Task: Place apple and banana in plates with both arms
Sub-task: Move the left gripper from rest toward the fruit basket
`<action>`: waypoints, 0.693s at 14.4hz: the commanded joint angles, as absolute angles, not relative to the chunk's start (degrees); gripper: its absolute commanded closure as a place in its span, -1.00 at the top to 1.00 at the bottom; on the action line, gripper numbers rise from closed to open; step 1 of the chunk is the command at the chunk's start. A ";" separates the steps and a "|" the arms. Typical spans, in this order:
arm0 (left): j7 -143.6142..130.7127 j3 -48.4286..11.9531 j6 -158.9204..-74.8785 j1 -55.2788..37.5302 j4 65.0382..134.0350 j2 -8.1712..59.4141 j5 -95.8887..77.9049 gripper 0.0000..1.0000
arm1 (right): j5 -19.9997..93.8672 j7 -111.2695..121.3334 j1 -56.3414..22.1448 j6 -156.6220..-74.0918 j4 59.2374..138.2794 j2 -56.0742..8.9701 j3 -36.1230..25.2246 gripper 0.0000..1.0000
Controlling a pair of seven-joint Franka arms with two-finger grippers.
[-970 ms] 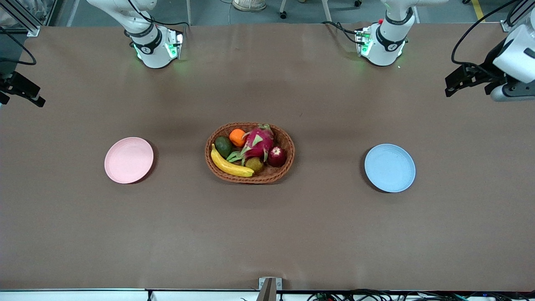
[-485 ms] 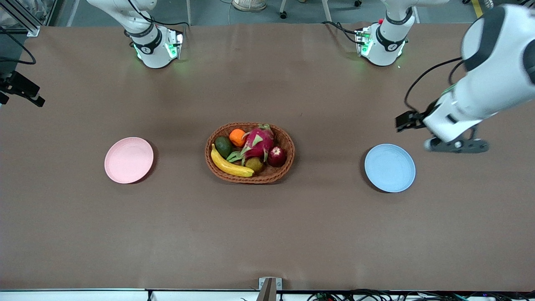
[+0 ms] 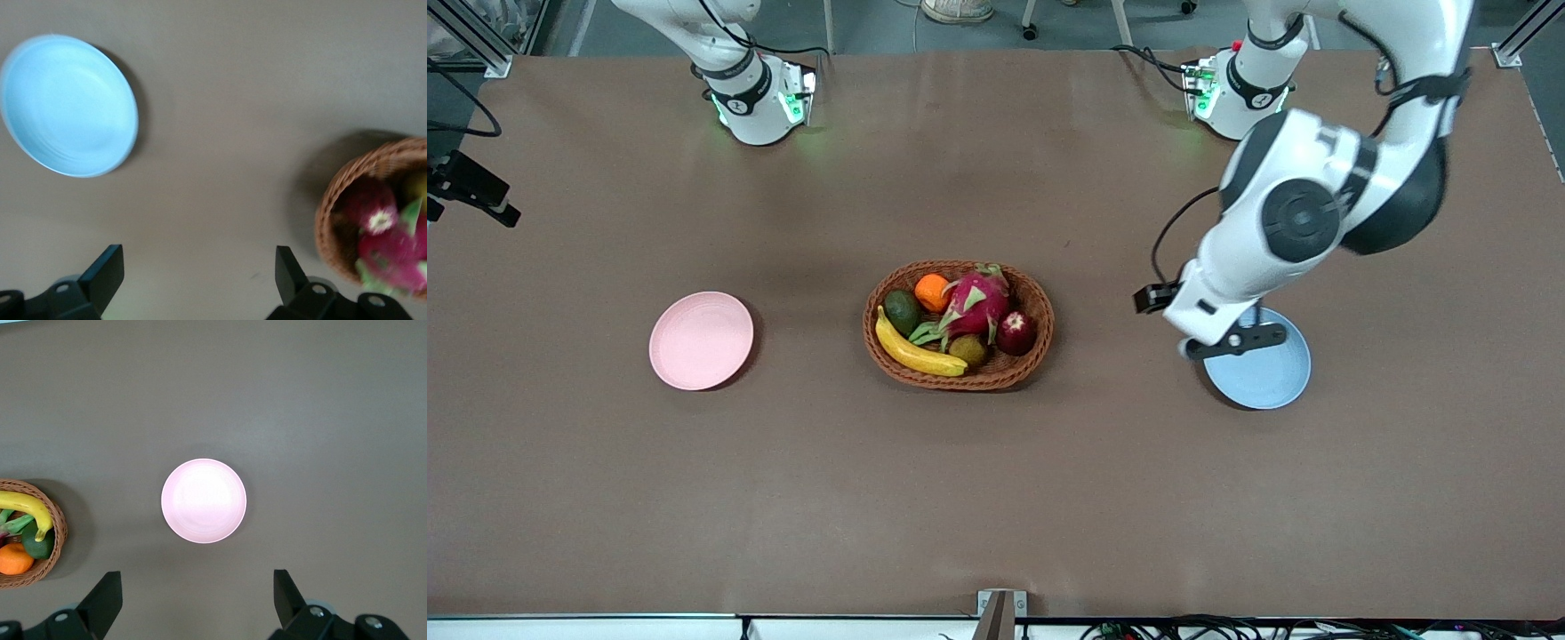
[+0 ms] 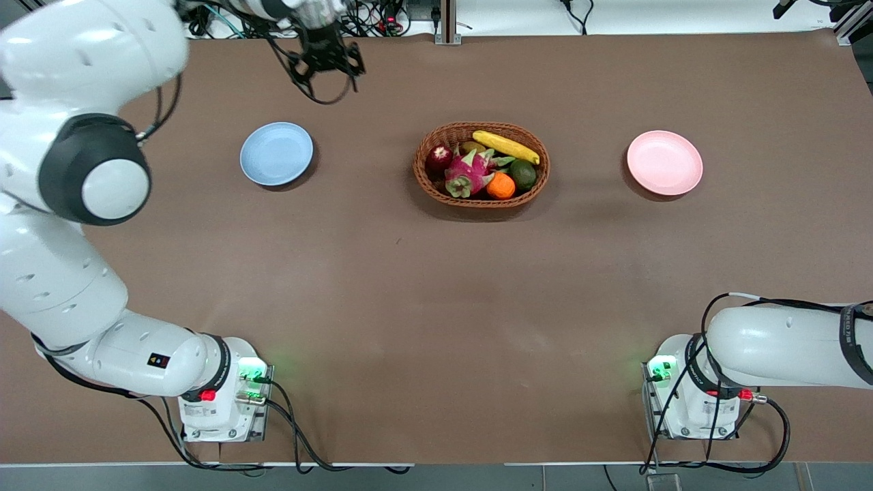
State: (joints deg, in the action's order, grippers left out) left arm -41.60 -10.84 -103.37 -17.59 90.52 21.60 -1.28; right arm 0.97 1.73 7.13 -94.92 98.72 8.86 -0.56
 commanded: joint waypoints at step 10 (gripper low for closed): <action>-80.67 -10.55 -129.63 -32.25 89.65 36.03 -1.23 1.00 | 0.79 2.37 10.81 -95.10 100.54 9.32 3.78 1.00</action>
State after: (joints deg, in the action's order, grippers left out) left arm -76.81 -10.98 -127.26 -31.09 90.54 34.20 -1.28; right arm 0.97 1.74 9.33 -94.90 98.96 8.72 2.60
